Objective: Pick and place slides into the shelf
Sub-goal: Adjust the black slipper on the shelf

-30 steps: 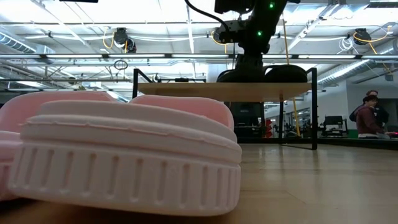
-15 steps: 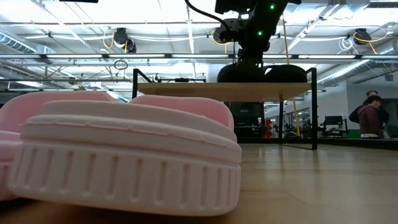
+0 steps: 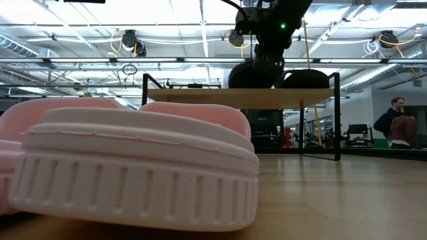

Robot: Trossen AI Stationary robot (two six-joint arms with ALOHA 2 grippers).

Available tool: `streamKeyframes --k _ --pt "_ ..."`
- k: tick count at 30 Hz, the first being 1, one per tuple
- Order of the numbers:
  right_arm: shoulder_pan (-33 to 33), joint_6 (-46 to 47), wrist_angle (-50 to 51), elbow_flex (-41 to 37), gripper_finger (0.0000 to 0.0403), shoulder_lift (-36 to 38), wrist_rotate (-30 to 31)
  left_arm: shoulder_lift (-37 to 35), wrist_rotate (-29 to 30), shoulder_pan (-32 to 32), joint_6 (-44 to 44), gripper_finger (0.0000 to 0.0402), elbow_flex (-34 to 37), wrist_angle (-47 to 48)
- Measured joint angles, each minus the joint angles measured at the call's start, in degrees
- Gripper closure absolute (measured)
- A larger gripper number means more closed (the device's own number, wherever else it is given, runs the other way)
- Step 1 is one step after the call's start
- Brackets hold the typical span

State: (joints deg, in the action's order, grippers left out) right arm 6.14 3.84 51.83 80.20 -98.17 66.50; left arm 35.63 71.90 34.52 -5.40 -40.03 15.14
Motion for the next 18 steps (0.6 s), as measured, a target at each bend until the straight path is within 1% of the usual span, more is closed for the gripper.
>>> streamKeyframes --k 3,6,8,15,18 --pt "0.8 0.1 0.3 0.0 0.0401 0.0 1.5 0.0 -0.1 0.0 0.2 0.0108 0.0 0.0" --pt "1.2 0.9 0.7 0.0 0.0401 0.0 2.2 0.0 -1.8 0.0 0.4 0.0108 0.0 0.0" --pt "1.2 2.2 2.0 0.0 0.0401 0.0 2.3 0.0 -3.0 0.0 0.4 0.0108 0.0 0.0" --pt "1.6 8.7 7.8 0.0 0.0402 0.0 2.2 0.0 -3.1 0.0 0.1 0.0108 0.0 0.0" --pt "2.1 9.4 8.2 0.0 0.0402 0.0 1.0 0.0 -3.1 0.0 0.1 0.0108 0.0 0.0"
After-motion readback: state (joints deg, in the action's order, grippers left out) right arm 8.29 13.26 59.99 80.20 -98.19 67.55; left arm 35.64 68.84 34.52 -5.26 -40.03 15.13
